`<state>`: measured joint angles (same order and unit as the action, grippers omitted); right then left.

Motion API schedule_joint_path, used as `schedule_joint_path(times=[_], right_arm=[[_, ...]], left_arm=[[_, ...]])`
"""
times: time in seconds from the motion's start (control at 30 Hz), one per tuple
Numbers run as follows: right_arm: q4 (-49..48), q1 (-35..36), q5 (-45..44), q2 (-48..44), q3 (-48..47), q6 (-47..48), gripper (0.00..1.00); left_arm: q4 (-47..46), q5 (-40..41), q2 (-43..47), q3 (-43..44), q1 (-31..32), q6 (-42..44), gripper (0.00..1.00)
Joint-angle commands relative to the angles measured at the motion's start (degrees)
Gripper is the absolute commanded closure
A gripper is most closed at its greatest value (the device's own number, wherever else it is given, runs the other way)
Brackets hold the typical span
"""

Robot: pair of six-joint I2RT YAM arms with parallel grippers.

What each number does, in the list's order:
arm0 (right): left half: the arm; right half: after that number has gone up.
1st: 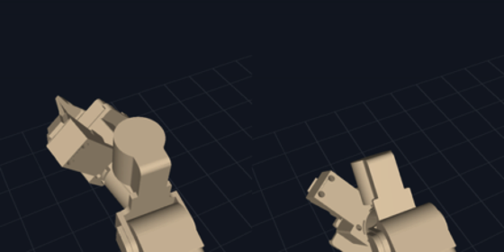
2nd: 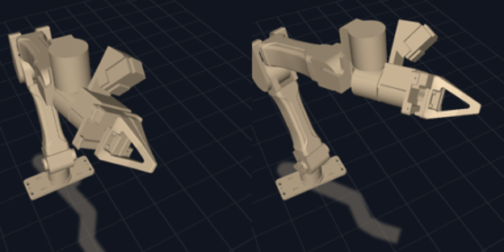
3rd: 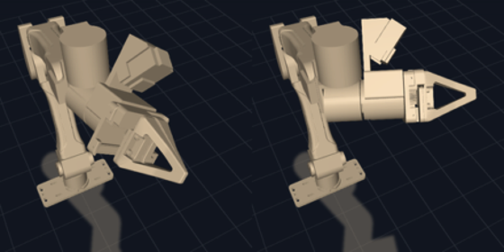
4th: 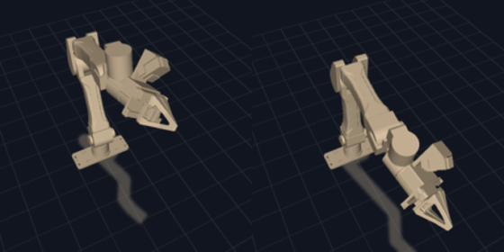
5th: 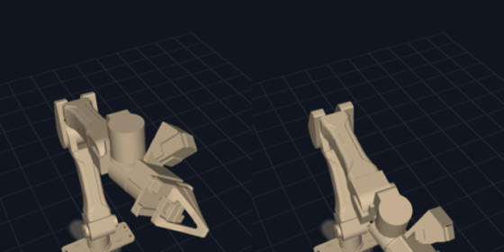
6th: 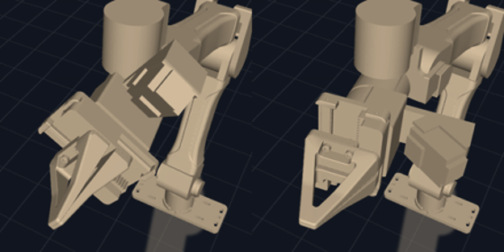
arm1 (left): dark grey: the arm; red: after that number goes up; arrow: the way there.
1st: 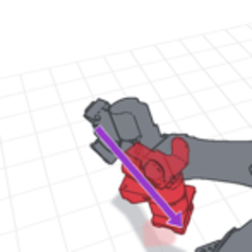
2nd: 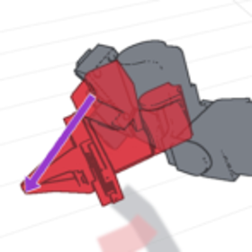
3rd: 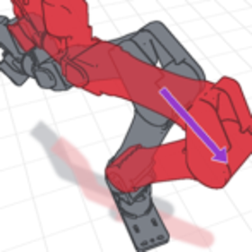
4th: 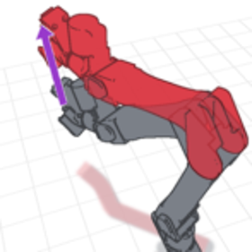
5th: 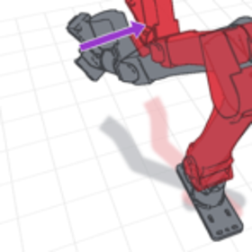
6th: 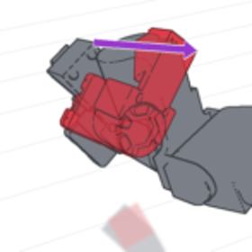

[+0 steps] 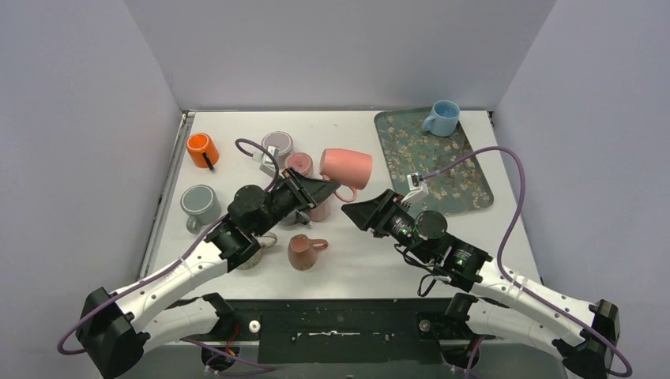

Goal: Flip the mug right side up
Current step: Turn over the cup at the center of the board.

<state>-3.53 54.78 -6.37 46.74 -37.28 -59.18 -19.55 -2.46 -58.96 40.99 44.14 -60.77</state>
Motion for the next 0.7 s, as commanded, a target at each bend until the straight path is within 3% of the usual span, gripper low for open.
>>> schedule_joint_path(times=[0.0,0.37,0.67], right_arm=[[-6.4,-0.1,0.4,-0.3,-3.1,-3.6,0.45],[-16.0,-0.1,1.7,1.6,-3.5,-7.4,0.48],[-19.3,0.0,0.7,3.6,-3.9,-8.9,0.58]], left_arm=[[-14.0,-1.8,3.4,0.9,0.0,-4.1,1.0],[-23.3,-6.4,5.0,-3.9,0.3,-12.6,1.0],[-25.2,-6.8,7.5,-6.3,0.8,-14.3,1.0]])
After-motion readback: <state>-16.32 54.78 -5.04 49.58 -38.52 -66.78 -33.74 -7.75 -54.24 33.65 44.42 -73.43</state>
